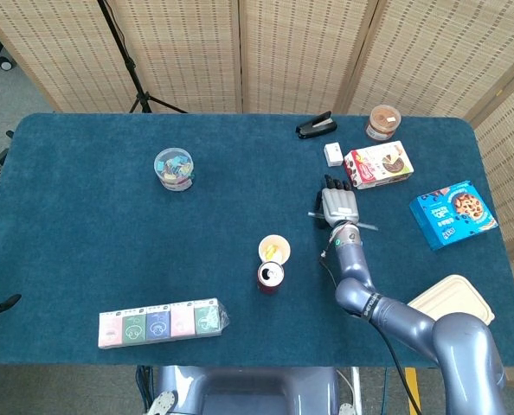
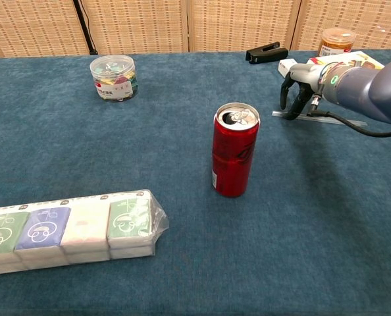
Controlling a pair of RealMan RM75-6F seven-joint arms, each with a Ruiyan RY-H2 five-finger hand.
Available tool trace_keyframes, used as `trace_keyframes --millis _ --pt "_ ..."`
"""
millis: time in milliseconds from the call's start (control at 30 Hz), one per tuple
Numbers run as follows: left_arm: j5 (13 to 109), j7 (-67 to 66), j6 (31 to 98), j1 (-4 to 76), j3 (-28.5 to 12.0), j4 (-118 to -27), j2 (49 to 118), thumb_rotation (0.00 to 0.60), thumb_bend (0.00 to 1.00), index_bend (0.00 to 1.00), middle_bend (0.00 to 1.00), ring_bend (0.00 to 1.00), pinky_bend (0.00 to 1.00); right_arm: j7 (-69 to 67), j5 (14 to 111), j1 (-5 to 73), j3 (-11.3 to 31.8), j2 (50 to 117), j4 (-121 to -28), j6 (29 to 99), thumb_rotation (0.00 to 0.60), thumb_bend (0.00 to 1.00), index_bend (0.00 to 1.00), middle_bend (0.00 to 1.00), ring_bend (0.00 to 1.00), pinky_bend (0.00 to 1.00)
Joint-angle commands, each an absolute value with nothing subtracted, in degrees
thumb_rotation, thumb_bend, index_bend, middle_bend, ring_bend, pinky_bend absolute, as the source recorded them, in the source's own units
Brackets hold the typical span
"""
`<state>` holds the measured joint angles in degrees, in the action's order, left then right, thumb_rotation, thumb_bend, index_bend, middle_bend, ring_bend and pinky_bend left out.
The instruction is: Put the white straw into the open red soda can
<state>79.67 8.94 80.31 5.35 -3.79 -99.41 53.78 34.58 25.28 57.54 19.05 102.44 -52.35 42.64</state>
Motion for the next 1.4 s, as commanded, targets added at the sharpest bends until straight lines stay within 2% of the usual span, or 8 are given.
trace_keyframes --millis 33,600,1000,1200,1400 --pt "79.7 8.8 80.2 5.4 -3.8 -99.4 53.8 0.600 0.00 0.00 0.00 0.00 0.00 34.7 25.0 57.5 19.0 102.4 -52.4 42.4 0.600 0.39 0.48 0.00 0.00 0.00" --pt "79.6 8.9 80.2 5.4 -3.8 -99.4 53.8 0.600 0.00 0.00 0.00 0.00 0.00 35.1 24.3 57.8 18.6 103.4 -50.1 41.2 0.600 0.40 0.51 0.00 0.00 0.00" --pt "79.5 8.9 80.2 5.4 -3.8 -99.4 53.8 0.600 0.00 0.00 0.00 0.00 0.00 34.2 26.1 57.5 18.4 103.7 -49.8 41.5 0.600 0.45 0.55 0.00 0.00 0.00" --pt "79.8 9.1 80.2 5.3 -3.7 -99.4 53.8 0.600 0.00 0.00 0.00 0.00 0.00 32.7 28.6 56.6 18.6 102.0 -53.0 43.2 0.600 0.45 0.56 0.00 0.00 0.00" --pt "80.5 9.5 80.5 5.2 -3.5 -99.3 53.6 0.600 0.00 0.00 0.00 0.00 0.00 28.7 33.8 54.7 19.9 97.6 -61.4 47.4 0.600 0.48 0.57 0.00 0.00 0.00"
